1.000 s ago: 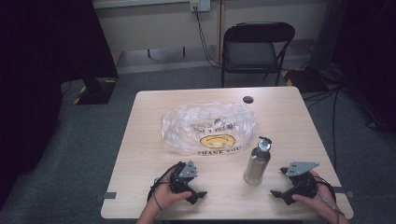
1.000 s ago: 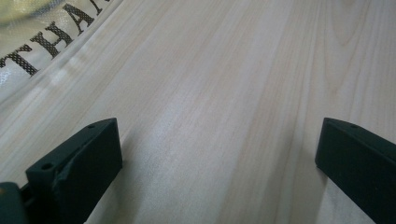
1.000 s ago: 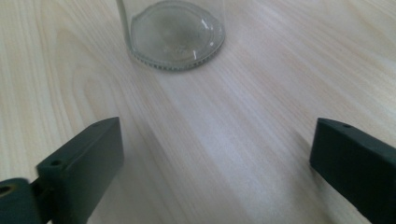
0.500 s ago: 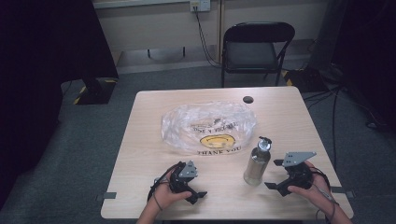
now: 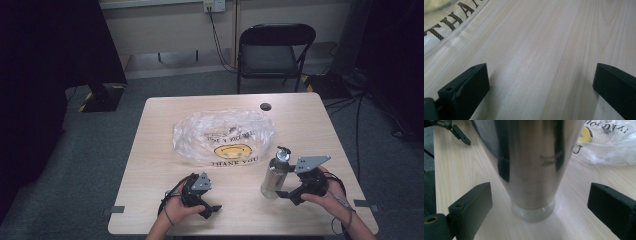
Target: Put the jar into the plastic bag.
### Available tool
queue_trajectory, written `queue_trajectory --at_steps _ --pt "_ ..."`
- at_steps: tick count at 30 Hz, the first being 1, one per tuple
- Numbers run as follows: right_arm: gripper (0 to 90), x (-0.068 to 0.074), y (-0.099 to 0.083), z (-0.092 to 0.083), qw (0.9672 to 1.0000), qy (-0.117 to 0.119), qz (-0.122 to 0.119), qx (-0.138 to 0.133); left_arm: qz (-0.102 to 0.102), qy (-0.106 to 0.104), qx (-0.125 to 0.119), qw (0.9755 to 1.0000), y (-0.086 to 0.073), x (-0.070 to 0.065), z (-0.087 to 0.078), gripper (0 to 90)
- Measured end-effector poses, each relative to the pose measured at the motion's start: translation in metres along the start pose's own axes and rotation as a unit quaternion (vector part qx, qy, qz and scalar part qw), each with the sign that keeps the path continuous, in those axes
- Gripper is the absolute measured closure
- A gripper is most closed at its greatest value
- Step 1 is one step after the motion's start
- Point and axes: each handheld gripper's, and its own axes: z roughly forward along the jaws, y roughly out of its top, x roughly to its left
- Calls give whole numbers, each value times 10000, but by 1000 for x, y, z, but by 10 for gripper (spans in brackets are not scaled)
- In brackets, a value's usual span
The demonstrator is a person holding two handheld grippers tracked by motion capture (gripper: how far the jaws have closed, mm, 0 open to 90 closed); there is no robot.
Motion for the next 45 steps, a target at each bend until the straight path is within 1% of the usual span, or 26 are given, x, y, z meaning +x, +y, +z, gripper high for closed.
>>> queue_trajectory --at_steps 3,6,7,9,15,17,18,19,21,22,23,25,29,35,45 --pt "63 -1 4 1 9999 100 58 -124 -1 1 -1 10000 0 0 0 0" --pt "91 0 9 3 9997 137 37 -222 0 0 0 10000 0 0 0 0" --pt "116 1 13 3 9995 148 7 -273 0 0 1 10000 0 0 0 0" --pt "125 2 15 4 9993 172 9 -323 0 1 0 10000 0 0 0 0" --pt "247 0 21 4 9974 241 89 -667 4 -6 0 10000 0 0 0 0" --pt "267 0 22 4 9965 282 101 -779 1 -6 0 10000 0 0 0 0" --pt "267 0 22 4 9965 282 101 -779 4 -6 0 10000 0 0 0 0" --pt "292 1 22 4 9959 321 99 -838 4 -6 1 10000 0 0 0 0" --pt "326 2 23 4 9957 337 49 -865 1 -6 0 10000 0 0 0 0" --pt "332 3 24 4 9959 284 -5 -858 4 -6 0 10000 0 0 0 0" --pt "332 3 24 4 9959 284 -5 -858 4 -6 0 10000 0 0 0 0" --pt "339 5 27 3 9967 226 -65 -774 1 -5 0 10000 0 0 0 0" --pt "342 5 29 3 9970 188 -93 -739 4 -6 0 10000 0 0 0 0" --pt "345 1 37 2 9968 222 -37 -766 1 -6 -1 10000 0 0 0 0" --pt "347 -4 55 -3 9948 347 51 -952 3 -7 0 10000 0 0 0 0"
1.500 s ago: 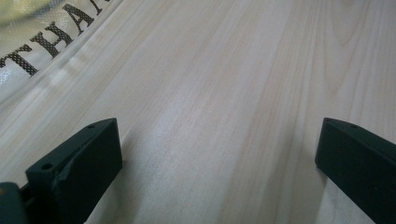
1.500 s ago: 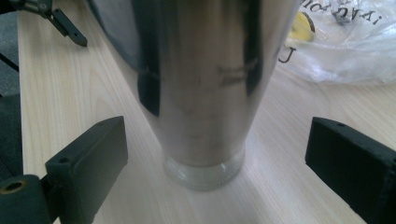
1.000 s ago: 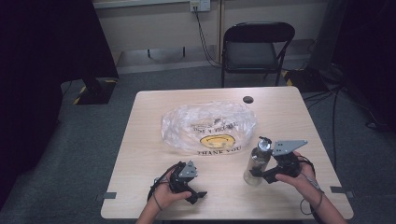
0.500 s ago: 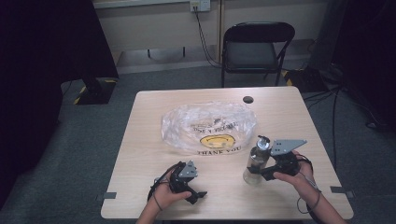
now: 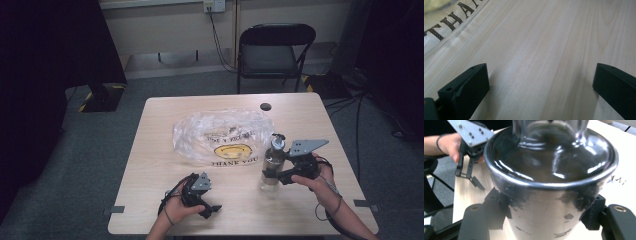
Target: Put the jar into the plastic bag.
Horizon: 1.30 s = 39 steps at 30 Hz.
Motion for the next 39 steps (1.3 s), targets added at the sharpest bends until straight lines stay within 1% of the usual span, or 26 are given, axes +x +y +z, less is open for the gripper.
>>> queue_trajectory --at_steps 2,3,9,17,21,29,33,34,39 --pt "348 -1 7 1 10000 20 -7 -30 -1 -1 -1 10000 0 0 0 0" --pt "348 -1 7 1 10000 20 -7 -30 0 -1 0 10000 0 0 0 0" --pt "348 -2 24 7 9999 80 -46 -43 -1 -2 -1 10000 0 0 0 0" --pt "348 -3 42 13 9999 119 -111 -45 4 -6 1 10000 0 0 0 0" --pt "349 -4 49 15 9999 114 -120 -24 3 -5 1 10000 0 0 0 0" --pt "349 -9 62 21 9998 157 -71 -103 4 -5 1 10000 0 0 0 0" --pt "349 -11 69 24 9998 148 -99 -116 4 -7 1 10000 0 0 0 0" --pt "349 -12 73 25 9998 147 -115 -120 4 -7 1 10000 0 0 0 0" --pt "349 -14 80 29 9997 147 -137 -113 5 -9 -2 10000 0 0 0 0"
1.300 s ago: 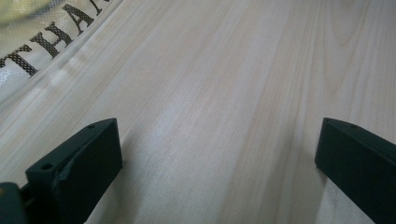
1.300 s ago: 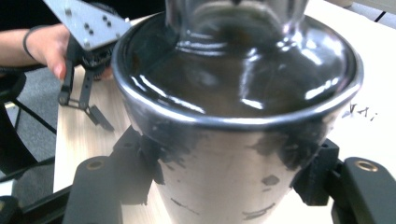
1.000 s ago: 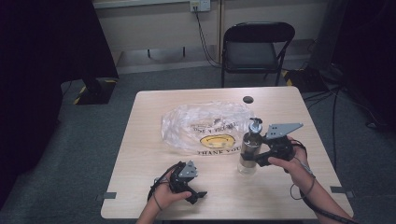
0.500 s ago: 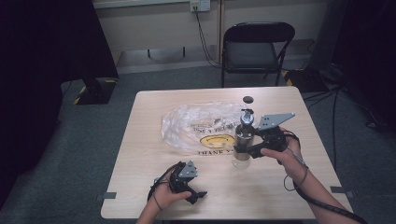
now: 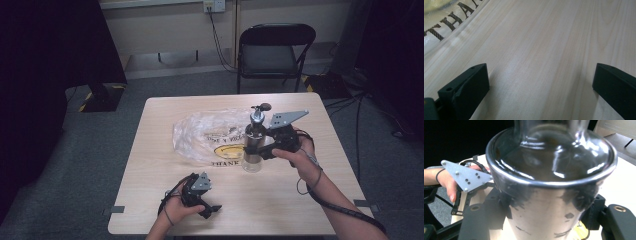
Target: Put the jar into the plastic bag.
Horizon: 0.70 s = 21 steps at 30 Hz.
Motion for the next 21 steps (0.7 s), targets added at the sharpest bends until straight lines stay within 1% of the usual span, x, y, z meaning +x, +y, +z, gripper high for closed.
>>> queue_trajectory --at_steps 2,9,15,21 --pt "349 -1 5 5 10000 16 -27 7 -1 -4 -2 10000 0 0 0 0" --pt "350 -4 12 14 10000 24 -53 25 0 2 2 10000 0 0 0 0" --pt "350 -7 19 20 10000 -22 -42 1 0 1 1 10000 0 0 0 0" --pt "350 -14 26 28 9999 -103 -12 -22 -3 -1 -1 10000 0 0 0 0"
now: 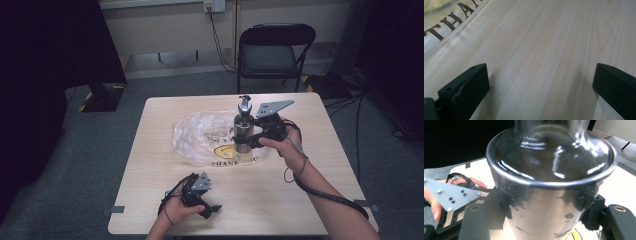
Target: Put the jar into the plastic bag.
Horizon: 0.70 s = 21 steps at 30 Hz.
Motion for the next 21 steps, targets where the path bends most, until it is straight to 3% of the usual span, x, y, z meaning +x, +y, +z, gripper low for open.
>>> queue_trajectory --at_steps 21 --pt "350 -26 11 24 9991 -355 227 -111 0 0 1 10000 0 0 0 0"
